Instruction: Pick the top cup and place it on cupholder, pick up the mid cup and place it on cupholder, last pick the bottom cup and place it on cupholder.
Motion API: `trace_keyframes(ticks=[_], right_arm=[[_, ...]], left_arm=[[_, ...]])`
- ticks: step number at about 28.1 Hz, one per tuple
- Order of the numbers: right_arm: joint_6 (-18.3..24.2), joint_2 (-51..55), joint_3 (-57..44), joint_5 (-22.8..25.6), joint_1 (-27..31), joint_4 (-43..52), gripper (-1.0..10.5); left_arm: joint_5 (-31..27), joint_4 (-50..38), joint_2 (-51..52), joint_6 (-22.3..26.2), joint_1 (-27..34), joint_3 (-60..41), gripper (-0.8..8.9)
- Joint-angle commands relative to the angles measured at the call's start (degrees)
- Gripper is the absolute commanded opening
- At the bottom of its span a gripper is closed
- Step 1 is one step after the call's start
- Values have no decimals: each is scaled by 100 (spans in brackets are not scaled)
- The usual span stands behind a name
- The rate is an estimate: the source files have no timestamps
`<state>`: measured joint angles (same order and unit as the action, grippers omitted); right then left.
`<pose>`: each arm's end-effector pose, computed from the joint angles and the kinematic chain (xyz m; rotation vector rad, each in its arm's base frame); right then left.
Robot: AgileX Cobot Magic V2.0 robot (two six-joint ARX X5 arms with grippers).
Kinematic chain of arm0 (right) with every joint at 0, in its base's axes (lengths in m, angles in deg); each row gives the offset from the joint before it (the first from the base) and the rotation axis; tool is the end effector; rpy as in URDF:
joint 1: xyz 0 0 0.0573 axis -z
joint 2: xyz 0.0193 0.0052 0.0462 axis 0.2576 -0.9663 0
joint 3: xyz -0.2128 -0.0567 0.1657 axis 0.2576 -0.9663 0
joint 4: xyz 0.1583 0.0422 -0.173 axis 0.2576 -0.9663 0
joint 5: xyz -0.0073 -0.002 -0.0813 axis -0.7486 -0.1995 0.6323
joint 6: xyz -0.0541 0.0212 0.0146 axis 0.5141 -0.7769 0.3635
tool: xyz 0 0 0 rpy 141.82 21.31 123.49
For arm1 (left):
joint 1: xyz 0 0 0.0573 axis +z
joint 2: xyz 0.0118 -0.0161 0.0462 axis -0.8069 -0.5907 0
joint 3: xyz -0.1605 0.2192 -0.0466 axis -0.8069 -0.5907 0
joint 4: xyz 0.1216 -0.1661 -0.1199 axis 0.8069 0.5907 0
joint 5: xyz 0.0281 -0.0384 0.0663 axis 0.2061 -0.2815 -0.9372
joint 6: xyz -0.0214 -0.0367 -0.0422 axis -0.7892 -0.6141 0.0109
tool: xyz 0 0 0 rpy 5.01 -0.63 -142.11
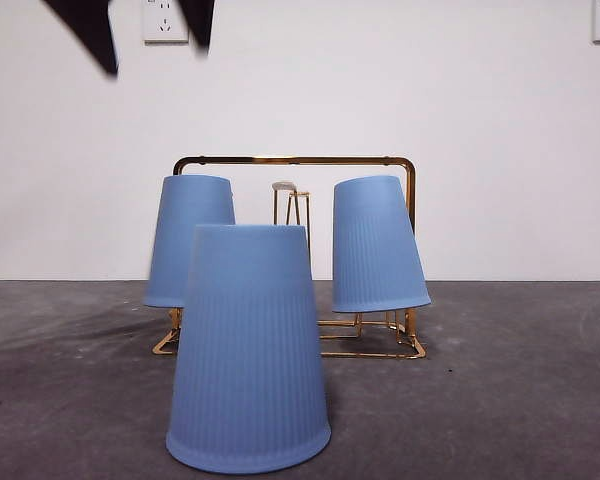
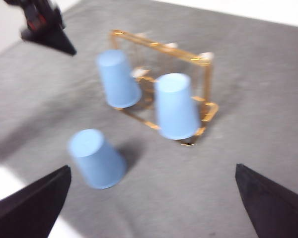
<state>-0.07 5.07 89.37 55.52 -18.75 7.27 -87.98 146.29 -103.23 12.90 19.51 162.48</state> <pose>0.0310 0.0260 0.3767 0.0352 0.5293 0.6470 0.2374 -0.1621 0.3963 0.3074 1.1370 -0.5068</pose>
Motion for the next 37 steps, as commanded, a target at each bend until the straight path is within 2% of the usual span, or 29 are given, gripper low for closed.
trace_keyframes(ticks=[1,4,7,12,17,22,27,37], right_arm=[[-249,-236,72,-269,-37,37,540],[-289,-717,129,-866,-37,66,540],[-295,-1506,286,-1453,-140,74,540],[-590,-3126,988,-1307,-973,44,540],[-704,-4291,1539,-857,-1547,-162,540],[-723,-5276,1792,-490,-1958,-221,540],[-848,-6046,1816,-247,-2111,-76,541],[-944,-6784,1818,-234,-2159,728,540]], left_arm=[[199,-24,688,-55,-249,-186,571],[334,-632,2072,85,-688,-1222,571],[533,-1217,3462,144,-824,-2406,571],[640,-1504,5143,-17,-817,-3679,571],[645,-1519,5783,-367,-817,-4203,571],[643,-1497,6196,-466,-817,-4507,571],[636,-1517,6365,-466,-817,-4522,570],[638,-1554,6369,-466,-817,-4522,570]])
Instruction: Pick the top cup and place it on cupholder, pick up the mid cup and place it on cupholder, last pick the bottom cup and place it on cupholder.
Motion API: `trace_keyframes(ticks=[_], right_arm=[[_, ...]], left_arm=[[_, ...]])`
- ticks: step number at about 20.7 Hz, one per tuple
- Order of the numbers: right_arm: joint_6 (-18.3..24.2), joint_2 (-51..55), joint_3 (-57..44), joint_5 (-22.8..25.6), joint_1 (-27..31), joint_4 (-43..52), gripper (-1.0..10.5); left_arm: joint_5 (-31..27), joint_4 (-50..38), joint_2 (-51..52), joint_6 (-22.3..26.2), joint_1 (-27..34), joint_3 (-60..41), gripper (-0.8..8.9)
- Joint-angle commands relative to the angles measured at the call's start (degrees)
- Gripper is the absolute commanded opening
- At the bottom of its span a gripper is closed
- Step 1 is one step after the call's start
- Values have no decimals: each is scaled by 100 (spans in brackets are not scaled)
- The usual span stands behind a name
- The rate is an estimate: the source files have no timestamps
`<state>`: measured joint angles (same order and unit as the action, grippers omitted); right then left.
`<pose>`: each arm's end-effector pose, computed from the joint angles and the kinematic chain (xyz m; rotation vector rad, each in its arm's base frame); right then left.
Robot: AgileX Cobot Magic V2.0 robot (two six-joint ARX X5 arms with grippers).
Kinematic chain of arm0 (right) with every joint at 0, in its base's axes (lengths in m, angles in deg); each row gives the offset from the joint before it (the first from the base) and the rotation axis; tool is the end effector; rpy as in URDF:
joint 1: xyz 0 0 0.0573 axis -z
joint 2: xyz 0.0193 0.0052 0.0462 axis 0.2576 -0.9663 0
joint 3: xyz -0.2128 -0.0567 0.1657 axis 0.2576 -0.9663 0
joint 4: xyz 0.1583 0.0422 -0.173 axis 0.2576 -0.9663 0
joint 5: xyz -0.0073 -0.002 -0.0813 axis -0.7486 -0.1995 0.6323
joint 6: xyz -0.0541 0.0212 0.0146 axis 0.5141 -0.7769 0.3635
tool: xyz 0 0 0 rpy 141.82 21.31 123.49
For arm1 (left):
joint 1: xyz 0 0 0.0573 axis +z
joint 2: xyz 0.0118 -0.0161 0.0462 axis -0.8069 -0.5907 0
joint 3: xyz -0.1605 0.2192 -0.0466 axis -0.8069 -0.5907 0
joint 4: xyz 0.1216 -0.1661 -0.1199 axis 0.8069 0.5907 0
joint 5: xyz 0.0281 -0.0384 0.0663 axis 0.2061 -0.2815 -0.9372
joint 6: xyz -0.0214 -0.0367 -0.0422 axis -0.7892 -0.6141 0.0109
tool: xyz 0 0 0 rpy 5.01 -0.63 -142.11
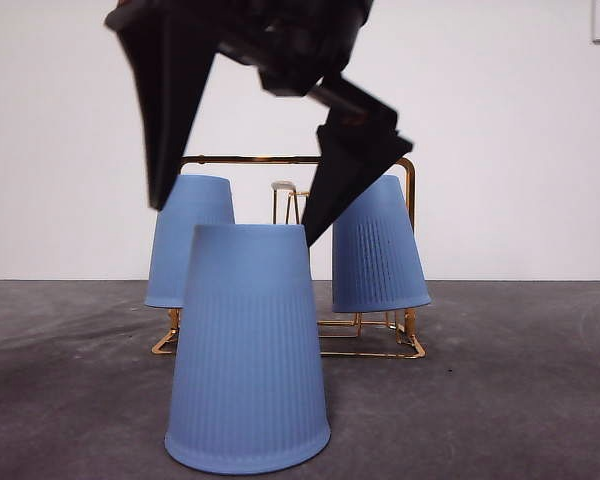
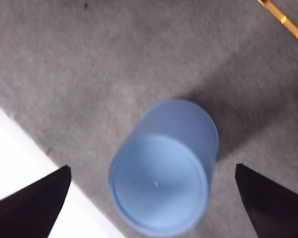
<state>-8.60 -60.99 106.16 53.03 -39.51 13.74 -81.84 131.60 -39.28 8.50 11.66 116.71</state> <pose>0.1882 0.2737 0.2706 -0.2494 1.3053 0.7580 0.0197 -0.0237 0.3552 0.0761 0.6247 -0.7840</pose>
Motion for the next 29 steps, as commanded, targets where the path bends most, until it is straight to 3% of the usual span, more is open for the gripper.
trace_keyframes(ticks=[1,6,10,14,20,24,29], right_arm=[[-109,-216,138,22,-83,94,540],[-144,-356,138,221,-85,46,519],[-164,-356,140,302,-96,-17,293],[-164,-350,140,284,-127,-37,165],[-55,-350,1270,367,-160,-1071,158],[144,-350,2374,986,-162,-2151,137],[225,-350,3351,1725,-157,-2190,107]], left_arm=[[24,-83,-26,-26,-33,55,570],[24,-81,-26,-26,-33,55,570],[24,-83,-26,-24,-33,55,570],[22,-81,-26,-24,-33,55,570],[22,-81,-26,-24,-33,55,570],[24,-81,-26,-24,-33,55,570],[22,-122,-26,-9,-33,55,570]])
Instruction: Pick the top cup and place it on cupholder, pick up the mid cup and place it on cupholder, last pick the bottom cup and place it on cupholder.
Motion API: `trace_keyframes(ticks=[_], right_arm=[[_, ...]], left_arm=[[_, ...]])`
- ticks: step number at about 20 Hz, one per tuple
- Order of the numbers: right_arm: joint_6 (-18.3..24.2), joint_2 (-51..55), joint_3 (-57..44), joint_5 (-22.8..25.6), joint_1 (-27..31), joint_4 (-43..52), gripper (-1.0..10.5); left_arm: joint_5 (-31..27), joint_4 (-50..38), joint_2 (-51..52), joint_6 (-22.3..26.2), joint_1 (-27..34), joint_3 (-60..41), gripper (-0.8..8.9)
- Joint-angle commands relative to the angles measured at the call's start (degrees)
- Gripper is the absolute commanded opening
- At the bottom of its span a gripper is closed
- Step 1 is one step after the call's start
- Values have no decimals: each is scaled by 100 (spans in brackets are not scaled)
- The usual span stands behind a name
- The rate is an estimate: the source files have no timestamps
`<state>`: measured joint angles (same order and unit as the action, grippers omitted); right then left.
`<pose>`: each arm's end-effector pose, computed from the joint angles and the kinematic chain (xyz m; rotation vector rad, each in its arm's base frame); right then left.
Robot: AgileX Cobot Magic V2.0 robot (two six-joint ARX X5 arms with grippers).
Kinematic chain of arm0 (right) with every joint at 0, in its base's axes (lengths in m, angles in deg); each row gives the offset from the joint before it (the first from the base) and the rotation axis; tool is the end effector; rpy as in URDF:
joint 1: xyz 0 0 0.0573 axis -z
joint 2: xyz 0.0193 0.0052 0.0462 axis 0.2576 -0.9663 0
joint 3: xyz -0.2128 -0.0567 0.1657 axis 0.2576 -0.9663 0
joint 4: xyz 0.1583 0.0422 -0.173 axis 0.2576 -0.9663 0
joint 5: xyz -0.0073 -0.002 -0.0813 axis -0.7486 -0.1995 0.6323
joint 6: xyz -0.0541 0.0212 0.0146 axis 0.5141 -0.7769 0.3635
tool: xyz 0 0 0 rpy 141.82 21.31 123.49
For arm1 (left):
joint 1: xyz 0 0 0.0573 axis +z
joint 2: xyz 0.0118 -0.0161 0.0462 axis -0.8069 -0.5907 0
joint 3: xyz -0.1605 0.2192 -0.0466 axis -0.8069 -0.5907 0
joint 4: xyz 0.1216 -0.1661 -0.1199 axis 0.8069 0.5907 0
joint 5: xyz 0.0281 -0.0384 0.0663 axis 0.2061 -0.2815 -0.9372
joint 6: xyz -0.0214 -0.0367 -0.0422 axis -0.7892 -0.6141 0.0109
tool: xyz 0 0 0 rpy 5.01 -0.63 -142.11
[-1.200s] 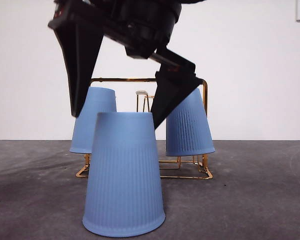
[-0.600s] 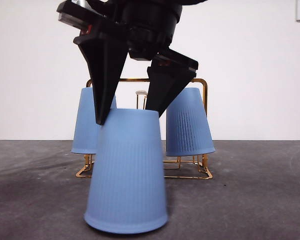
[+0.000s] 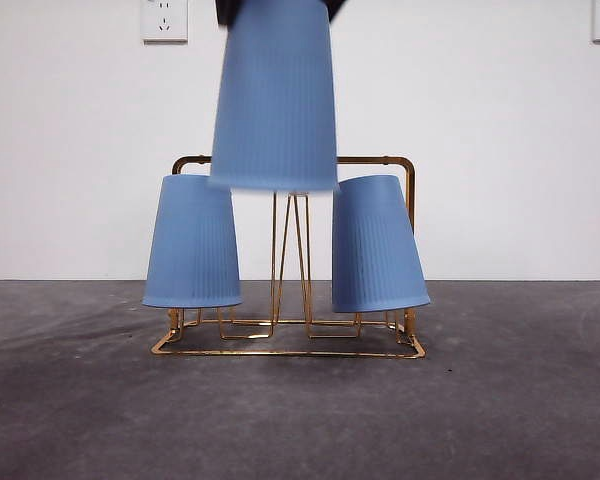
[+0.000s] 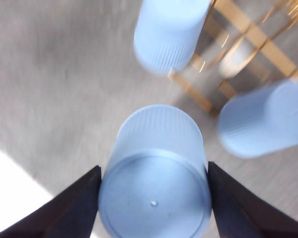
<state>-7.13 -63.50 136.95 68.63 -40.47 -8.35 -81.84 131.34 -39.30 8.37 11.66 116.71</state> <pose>0.1905 0.2683 0.3865 -0.3468 1.0710 0.6052 0.0200 -0.0240 0.3556 0.0727 0.6216 -0.7839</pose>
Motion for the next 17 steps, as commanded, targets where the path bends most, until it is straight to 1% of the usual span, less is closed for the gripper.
trace_keyframes(ticks=[1,3,4,7,10,15,17], right_arm=[[79,-98,393,282,-61,26,107],[85,-98,584,535,-55,155,107],[155,-98,645,588,-26,339,107],[203,-118,647,584,59,734,105],[208,-227,647,730,160,767,105],[256,-422,647,743,291,973,105],[304,-535,647,883,339,970,104]], left_arm=[[22,-103,-24,4,-33,55,570],[24,-103,-24,2,-33,55,570],[24,-101,-24,2,-33,55,570],[24,-101,-24,0,-33,55,569],[26,-98,-24,-11,-33,55,566],[26,-96,-24,-11,-33,55,566],[26,-90,-24,-11,-33,55,566]])
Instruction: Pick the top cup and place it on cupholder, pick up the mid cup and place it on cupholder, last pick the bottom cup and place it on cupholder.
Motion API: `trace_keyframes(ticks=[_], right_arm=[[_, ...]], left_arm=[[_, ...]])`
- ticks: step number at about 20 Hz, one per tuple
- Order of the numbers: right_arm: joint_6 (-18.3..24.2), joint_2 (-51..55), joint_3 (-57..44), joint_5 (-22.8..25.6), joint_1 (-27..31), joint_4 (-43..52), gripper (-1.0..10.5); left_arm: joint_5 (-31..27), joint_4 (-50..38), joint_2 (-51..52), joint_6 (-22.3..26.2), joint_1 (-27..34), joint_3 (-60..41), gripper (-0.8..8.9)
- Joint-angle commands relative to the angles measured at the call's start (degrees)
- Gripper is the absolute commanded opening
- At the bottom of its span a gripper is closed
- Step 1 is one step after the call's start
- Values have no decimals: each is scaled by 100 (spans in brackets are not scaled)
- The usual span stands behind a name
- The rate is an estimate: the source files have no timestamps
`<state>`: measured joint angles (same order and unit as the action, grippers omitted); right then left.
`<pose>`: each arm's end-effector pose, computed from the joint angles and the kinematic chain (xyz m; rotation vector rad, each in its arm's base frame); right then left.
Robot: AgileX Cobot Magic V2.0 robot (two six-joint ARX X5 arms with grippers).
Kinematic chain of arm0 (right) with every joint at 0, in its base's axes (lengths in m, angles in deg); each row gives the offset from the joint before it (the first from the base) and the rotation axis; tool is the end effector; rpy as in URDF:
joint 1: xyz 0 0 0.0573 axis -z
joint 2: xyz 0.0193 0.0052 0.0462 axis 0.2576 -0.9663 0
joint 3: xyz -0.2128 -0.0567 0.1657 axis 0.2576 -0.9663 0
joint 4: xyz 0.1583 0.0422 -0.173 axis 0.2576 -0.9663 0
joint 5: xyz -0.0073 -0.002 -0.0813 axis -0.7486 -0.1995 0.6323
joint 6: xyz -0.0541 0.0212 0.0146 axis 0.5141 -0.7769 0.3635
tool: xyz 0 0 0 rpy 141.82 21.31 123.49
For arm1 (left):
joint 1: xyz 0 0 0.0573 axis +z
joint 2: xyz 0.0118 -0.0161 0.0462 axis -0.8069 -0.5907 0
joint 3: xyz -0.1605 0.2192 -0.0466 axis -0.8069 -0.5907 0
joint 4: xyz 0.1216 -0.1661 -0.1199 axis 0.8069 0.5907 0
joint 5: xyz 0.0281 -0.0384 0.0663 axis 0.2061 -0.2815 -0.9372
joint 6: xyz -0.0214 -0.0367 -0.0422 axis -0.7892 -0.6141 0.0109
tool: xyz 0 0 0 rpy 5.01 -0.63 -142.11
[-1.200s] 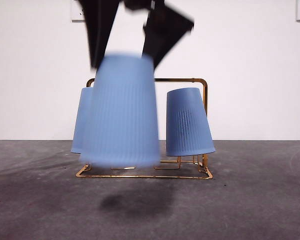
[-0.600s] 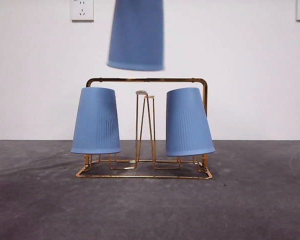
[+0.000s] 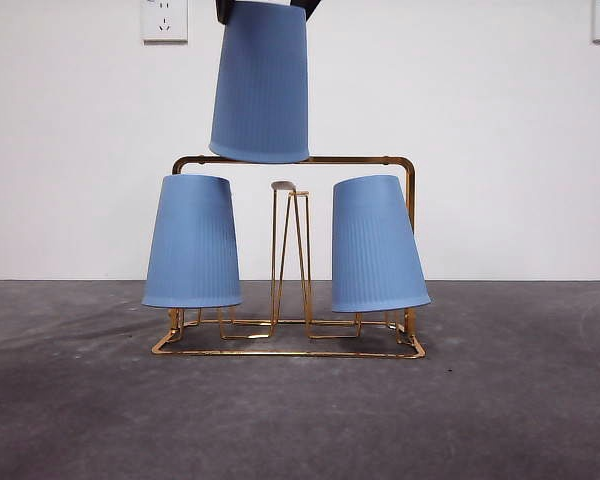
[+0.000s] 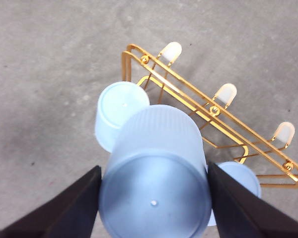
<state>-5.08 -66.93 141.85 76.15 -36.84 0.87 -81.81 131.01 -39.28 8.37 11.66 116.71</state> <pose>0.2295 0.2759 0.3995 -0.2896 0.8576 0.5010 0.0201 -0.0241 0.3561 0.0706 0.6157 -0.7853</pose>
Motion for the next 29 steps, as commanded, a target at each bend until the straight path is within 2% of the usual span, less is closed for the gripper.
trace_keyframes(ticks=[1,4,7,16,25,29], right_arm=[[111,-254,157,133,-4,50,104],[111,-365,157,140,66,63,105],[116,-417,157,446,87,72,104],[114,-643,157,-17,304,155,104],[146,-1246,157,-87,476,168,105],[177,-1443,157,-348,581,236,105]], left_arm=[[24,-52,-26,-11,-33,55,566],[22,11,-26,-11,-33,55,566],[20,42,-26,-11,-33,55,566],[7,31,-26,-9,-33,55,566],[7,46,-26,-11,-33,55,566],[7,66,-26,-11,-33,55,566]])
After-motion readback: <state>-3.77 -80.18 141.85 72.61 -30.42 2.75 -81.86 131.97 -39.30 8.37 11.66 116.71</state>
